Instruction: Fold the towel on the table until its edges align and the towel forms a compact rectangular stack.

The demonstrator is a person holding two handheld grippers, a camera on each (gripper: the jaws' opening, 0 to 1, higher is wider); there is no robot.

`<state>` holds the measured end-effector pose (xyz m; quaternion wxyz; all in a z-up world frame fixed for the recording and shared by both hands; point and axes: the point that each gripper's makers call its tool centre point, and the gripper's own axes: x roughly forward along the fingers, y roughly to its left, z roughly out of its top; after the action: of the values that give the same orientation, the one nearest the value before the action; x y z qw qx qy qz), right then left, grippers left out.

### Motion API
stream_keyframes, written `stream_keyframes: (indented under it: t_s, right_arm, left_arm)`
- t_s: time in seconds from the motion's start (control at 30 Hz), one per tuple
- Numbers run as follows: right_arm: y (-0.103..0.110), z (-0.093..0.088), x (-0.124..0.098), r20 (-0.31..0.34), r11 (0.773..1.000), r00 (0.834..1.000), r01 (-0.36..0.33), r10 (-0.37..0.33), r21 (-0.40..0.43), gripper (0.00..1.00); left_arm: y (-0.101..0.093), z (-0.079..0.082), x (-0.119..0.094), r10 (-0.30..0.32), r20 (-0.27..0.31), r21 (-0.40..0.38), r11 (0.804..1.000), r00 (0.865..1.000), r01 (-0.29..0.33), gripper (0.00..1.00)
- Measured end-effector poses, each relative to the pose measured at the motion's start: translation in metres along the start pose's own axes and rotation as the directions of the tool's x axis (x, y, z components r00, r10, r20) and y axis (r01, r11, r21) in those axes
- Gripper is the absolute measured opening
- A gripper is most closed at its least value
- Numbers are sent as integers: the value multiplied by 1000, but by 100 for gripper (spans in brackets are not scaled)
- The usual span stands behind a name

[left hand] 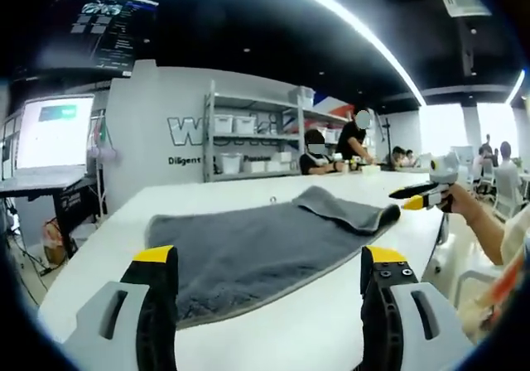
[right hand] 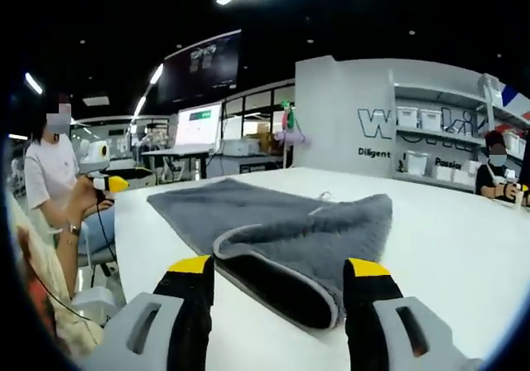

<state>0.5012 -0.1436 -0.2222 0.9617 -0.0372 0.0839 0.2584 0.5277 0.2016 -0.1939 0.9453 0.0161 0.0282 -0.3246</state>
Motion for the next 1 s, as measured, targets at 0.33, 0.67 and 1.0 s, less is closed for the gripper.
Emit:
stream_keyframes:
  t_s: [0.33, 0.67, 1.0]
  right_arm:
    - [-26, -14, -28, 66, 1000, 998, 7, -6, -14, 72]
    - [-27, -11, -46, 114, 1000, 993, -12, 12, -2, 70]
    - [-25, -6, -49, 111, 1000, 993, -29, 30, -7, 68]
  left_arm:
    - [-49, 9, 57, -136, -72, 59, 988, 988, 141, 90]
    - [-92, 59, 121, -243, -18, 42, 969, 970, 244, 89]
    - [-110, 75, 216, -301, -114, 54, 950, 947, 308, 84]
